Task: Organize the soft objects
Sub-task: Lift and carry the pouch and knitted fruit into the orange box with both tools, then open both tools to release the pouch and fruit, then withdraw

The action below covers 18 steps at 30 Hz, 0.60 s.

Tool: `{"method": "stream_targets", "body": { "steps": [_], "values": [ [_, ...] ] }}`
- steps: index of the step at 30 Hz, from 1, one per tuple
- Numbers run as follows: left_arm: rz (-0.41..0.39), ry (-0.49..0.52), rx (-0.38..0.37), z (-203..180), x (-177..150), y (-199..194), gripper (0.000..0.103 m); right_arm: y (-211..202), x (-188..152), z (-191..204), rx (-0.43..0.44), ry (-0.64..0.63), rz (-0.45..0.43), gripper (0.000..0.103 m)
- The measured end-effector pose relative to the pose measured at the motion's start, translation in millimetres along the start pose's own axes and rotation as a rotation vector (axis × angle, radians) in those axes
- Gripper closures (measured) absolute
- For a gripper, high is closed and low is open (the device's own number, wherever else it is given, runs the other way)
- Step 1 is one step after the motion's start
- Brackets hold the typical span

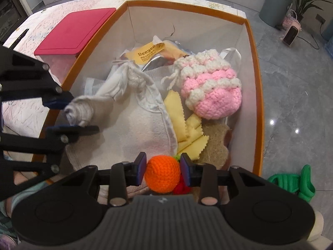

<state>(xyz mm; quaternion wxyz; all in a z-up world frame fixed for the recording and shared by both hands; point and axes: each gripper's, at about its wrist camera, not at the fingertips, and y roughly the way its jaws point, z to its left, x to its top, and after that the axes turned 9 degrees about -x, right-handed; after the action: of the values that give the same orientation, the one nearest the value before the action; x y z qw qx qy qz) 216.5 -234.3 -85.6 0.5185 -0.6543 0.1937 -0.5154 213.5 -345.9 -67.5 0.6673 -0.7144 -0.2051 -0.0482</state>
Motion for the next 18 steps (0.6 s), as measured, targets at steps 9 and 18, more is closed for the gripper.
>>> {"method": "stream_targets", "body": {
  "steps": [9,18],
  "values": [
    [-0.109,-0.034,-0.006,2,-10,-32,0.043,-19,0,-1,-0.027,0.052,-0.031,0.041],
    [-0.336,-0.045,0.065,-7,-25,-103,0.035,-87,-7,3,-0.091,0.121,-0.183,0.026]
  ]
}}
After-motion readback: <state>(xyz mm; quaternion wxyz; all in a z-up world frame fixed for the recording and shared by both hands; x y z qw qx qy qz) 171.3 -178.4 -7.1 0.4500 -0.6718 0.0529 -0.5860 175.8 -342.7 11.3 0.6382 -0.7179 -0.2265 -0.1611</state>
